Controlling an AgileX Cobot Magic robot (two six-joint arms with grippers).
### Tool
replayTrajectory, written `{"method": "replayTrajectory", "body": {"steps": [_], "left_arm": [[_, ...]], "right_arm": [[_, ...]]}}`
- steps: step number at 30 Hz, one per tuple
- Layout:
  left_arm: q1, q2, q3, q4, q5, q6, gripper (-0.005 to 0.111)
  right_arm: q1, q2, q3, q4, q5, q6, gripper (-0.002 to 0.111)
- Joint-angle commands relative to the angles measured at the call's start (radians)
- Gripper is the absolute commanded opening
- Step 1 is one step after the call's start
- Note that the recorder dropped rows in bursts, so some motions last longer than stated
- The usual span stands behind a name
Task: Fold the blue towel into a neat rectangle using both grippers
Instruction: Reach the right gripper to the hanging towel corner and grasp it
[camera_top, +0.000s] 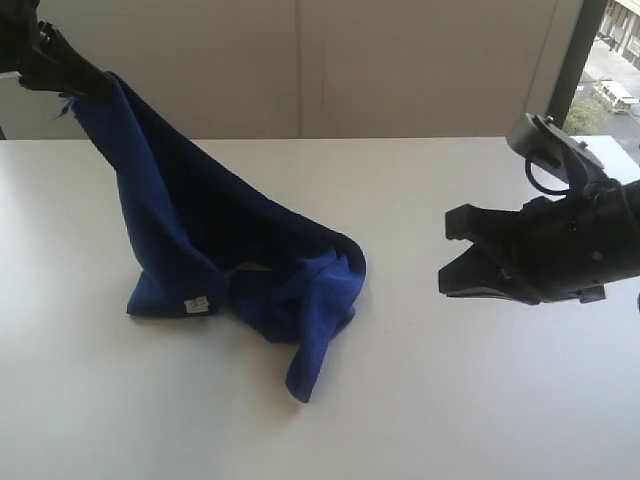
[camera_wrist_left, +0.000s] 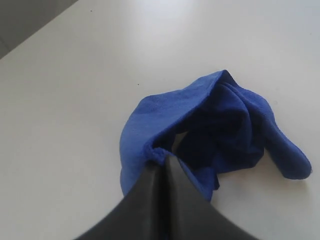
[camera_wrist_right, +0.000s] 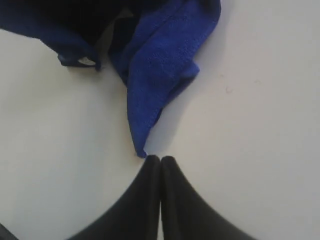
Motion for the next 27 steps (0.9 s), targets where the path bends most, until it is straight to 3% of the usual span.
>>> {"method": "replayTrajectory", "body": {"steps": [1,6,12,18,22,27], "left_arm": [[0.003,-0.014,-0.006,-0.015,0.018,-0.009,0.0],[0.003,-0.014,-0.006,-0.026,0.048,-0.025,0.0],[0.003,-0.014,-0.006,-0.026,0.048,-0.025,0.0],[0.003,-0.014,-0.006,-0.026,0.046,-0.023,0.0],[0.003,-0.014,-0.006,-0.026,0.046,-0.023,0.0],[0.003,-0.014,-0.006,-0.026,0.046,-0.023,0.0]], "right_arm": [[0.003,0.064,-0.01,0.083,-0.066,-0.047,0.0],[0.054,0.14,-0.021,0.189,0.067,-0.41,0.0],[0.181,0.254,-0.022,0.417,0.053,-0.734,0.0],[0.233,0.356,-0.022,0.499,-0.092,-0.757,0.002],[0.24,0.419,-0.022,0.504,-0.084,-0.753,0.018],[0.24,0.464,-0.022,0.532,-0.059,-0.751,0.048]]}}
